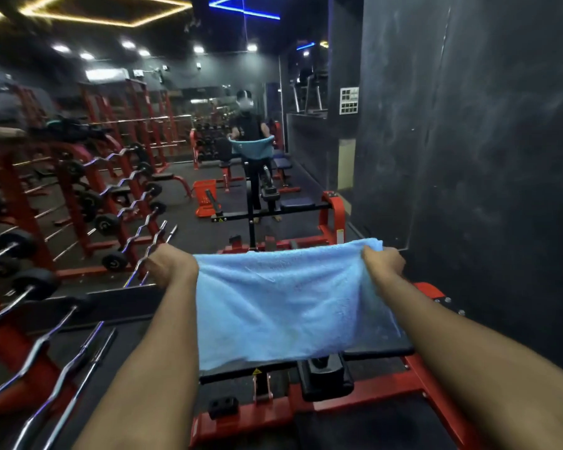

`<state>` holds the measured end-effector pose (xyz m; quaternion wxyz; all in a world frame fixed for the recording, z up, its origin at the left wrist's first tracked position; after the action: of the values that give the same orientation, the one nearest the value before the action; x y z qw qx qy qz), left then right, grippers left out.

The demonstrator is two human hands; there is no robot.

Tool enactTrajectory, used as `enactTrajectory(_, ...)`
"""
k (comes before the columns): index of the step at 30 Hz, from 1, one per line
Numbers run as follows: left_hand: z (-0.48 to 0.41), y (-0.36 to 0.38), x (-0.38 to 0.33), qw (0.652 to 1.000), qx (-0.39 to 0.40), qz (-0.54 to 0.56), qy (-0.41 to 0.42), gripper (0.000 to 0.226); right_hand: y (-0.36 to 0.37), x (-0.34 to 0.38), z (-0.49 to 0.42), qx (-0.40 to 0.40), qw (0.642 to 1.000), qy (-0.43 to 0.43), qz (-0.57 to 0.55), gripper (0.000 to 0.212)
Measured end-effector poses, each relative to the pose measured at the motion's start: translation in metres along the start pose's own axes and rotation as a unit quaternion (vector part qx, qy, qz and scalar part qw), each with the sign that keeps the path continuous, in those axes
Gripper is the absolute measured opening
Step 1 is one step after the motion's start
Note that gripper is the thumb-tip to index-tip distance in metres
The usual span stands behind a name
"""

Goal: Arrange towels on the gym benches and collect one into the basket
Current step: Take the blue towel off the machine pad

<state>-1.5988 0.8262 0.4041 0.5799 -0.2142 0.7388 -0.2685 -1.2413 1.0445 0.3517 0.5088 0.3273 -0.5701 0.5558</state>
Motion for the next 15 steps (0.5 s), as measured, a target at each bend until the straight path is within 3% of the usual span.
enactTrajectory(3,0.029,0.01,-0.015,0.996,0.072,-0.042,0.021,0.032,0.011,0.018,0.006,0.05,0.997,0.032,0.053,0.046)
enactTrajectory(7,0.075,0.04,-0.049,0.965,0.214,-0.025,0.151,0.032,0.047,0.04,0.036,0.203,0.962,-0.134,0.119,0.038)
enactTrajectory(10,0.112,0.051,-0.075,0.938,0.248,0.03,0.238,0.029,0.067,0.046,0.068,0.332,0.898,-0.259,0.127,0.034)
enactTrajectory(12,0.126,0.05,-0.089,0.924,0.249,0.044,0.286,0.023,0.073,0.044,0.076,0.391,0.869,-0.281,0.116,0.042)
enactTrajectory(15,0.131,0.048,-0.093,0.901,0.309,0.099,0.289,0.014,0.07,0.04,0.074,0.414,0.857,-0.288,0.107,0.064)
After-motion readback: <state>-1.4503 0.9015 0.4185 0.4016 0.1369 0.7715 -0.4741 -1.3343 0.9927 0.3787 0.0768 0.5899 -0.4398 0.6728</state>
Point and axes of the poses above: each hand's wrist, its own z-axis away from the middle knuckle, its own y-axis out of the palm, x = y × z, the point moved 4 cm from there along -z, towards the middle knuckle, and after that the axes turned 4 degrees about y, right-handed, at the moved point
